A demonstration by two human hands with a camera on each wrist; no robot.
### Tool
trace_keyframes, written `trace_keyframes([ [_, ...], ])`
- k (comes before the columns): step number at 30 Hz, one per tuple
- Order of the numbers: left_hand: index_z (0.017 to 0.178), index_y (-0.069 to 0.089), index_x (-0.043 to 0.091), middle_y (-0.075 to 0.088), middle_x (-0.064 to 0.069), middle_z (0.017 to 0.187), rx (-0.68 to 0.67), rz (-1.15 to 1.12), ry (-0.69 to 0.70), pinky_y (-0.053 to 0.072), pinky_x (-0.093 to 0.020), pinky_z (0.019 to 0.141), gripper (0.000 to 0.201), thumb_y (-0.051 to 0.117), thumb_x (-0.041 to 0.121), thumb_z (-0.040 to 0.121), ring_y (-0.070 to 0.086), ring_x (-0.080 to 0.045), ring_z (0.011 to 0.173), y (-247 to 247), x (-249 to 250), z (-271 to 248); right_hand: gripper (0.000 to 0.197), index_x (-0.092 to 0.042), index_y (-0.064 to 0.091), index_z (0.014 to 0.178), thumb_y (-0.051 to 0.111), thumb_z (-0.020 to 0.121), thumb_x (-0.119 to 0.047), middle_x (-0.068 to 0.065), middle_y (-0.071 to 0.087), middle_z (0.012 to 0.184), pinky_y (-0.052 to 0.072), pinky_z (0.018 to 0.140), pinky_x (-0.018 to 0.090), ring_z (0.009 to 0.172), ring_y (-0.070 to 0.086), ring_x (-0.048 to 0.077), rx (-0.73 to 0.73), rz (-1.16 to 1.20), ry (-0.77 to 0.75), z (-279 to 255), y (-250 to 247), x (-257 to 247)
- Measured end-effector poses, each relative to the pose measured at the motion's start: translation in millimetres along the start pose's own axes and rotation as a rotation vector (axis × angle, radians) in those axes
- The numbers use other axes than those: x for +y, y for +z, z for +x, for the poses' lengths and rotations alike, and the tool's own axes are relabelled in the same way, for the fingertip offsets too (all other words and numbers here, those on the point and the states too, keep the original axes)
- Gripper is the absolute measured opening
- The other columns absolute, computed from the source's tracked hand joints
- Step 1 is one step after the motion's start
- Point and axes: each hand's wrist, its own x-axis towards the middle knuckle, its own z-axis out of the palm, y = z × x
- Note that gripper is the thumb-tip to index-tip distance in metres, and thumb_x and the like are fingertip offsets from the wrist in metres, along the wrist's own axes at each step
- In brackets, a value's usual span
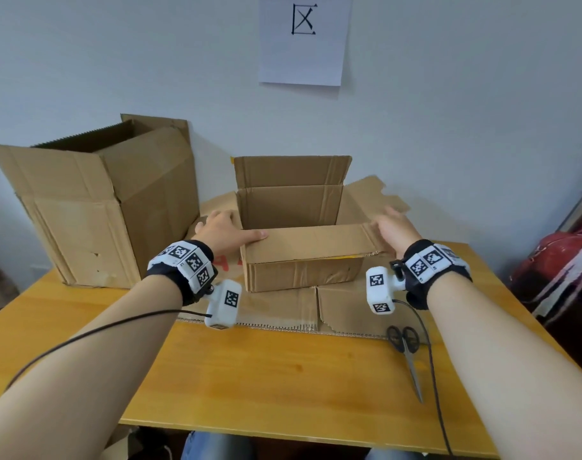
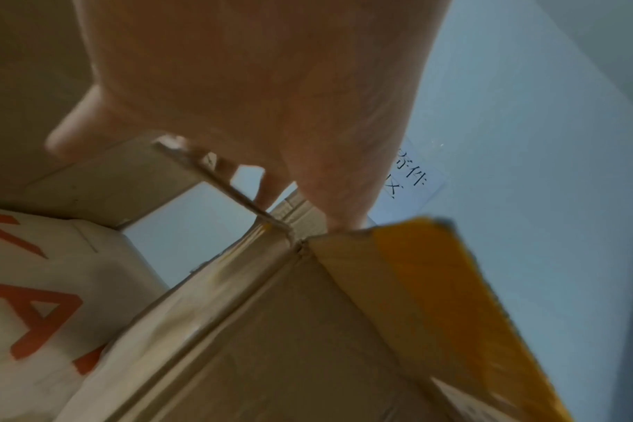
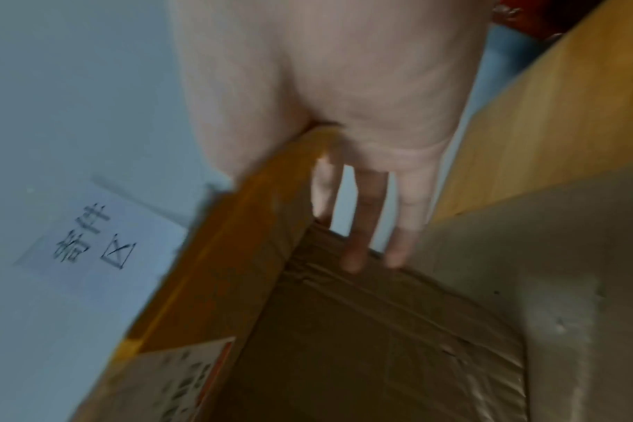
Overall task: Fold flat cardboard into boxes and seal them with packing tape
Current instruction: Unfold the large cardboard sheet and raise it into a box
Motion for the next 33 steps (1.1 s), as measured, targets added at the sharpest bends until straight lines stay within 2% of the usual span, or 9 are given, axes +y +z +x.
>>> trace_keyframes([
  [1,0.154,0.033,0.012,0.033,-0.011,0.155,0.004,-0.011,0.007,0.047,-0.014,0.043,0.094,0.064,0.067,0.084,0.032,-0.036,0.143,-0.2,-1.7,0.9,0.052,-0.017,0.037,0.15,0.048,0.099,-0.012,0.011,0.051,0.14,0.047,0.105,0.054,0.115,0.058,0.033,-0.011,0.131,0.052,-0.8,-2.5,2.9],
  [3,0.153,0.038,0.018,0.023,-0.016,0.159,0.074,-0.069,-0.017,0.057,-0.026,0.085,0.075,0.055,0.061,0.093,0.023,-0.037,0.147,-3.0,-4.8,2.8,0.052,-0.019,0.038,0.149,0.048,0.099,-0.007,0.01,0.058,0.121,0.056,0.088,0.058,0.091,0.066,0.032,-0.002,0.397,0.082,-2.8,-6.7,6.5],
  [5,0.15,0.043,0.022,0.02,-0.017,0.157,0.225,-0.216,-0.094,0.039,-0.043,0.111,0.057,0.054,0.043,0.098,0.031,-0.039,0.14,-12.6,-9.9,5.6,0.052,-0.023,0.038,0.151,0.047,0.102,-0.009,0.008,0.061,0.124,0.061,0.079,0.053,0.087,0.07,0.035,0.072,0.617,0.047,-3.9,-9.5,7.9],
  [8,0.153,0.03,0.018,0.043,-0.018,0.144,0.264,-0.607,-0.205,0.059,-0.04,0.075,0.066,0.058,0.018,0.093,0.065,-0.03,0.1,-29.4,-18.1,13.9,0.043,-0.016,0.043,0.146,0.049,0.105,-0.021,0.007,0.058,0.132,0.062,0.075,0.046,0.09,0.072,0.039,0.147,0.865,-0.01,-3.9,-11.9,2.4],
  [11,0.135,0.047,0.001,0.063,-0.016,0.107,0.129,-0.891,-0.237,0.055,-0.028,0.046,0.038,0.05,0.008,0.098,0.072,-0.022,0.059,-39.8,-9.1,8.0,0.042,-0.012,0.044,0.145,0.05,0.104,-0.021,0.007,0.054,0.137,0.06,0.085,0.047,0.094,0.073,0.039,0.142,0.995,-0.081,-6.3,-10.9,-11.1],
  [17,0.092,0.058,0.007,0.073,-0.016,0.096,-0.093,-0.821,-0.14,0.054,-0.031,0.063,0.015,0.045,0.014,0.093,0.076,-0.033,0.08,-45.1,28.6,-31.1,0.042,-0.015,0.052,0.137,0.046,0.099,0.004,0.0,0.061,0.117,0.056,0.097,0.039,0.11,0.068,0.029,-0.008,0.813,-0.269,-33.6,9.1,-39.7],
  [23,0.099,0.062,0.012,0.066,-0.011,0.1,-0.376,-0.68,-0.026,0.056,-0.053,0.092,0.065,0.042,0.073,0.092,0.07,-0.034,0.095,-36.8,64.0,-48.3,0.018,-0.033,0.074,0.11,0.065,0.094,-0.03,-0.016,0.067,0.12,0.057,0.095,0.038,0.11,0.065,0.007,-0.066,0.166,-0.499,-61.9,33.9,-57.7],
  [29,0.126,0.06,0.016,0.065,-0.006,0.111,-0.381,-0.545,0.038,0.052,-0.054,0.096,0.08,0.024,0.079,0.093,0.064,-0.033,0.109,-20.8,87.1,-56.1,0.053,-0.027,0.059,0.137,0.074,0.088,-0.039,-0.013,0.062,0.127,0.058,0.072,0.026,0.107,0.062,0.007,-0.103,-0.218,-0.626,-83.6,48.4,-74.4],
  [33,0.098,0.068,0.014,0.073,-0.006,0.109,-0.36,-0.54,0.017,0.053,-0.05,0.095,0.081,0.019,0.079,0.093,0.069,-0.035,0.102,-16.6,83.4,-56.2,0.037,-0.024,0.057,0.137,0.054,0.1,-0.021,-0.012,0.063,0.121,0.056,0.046,0.029,0.053,0.068,0.016,-0.04,-0.266,-0.501,-87.4,40.3,-74.0],
])
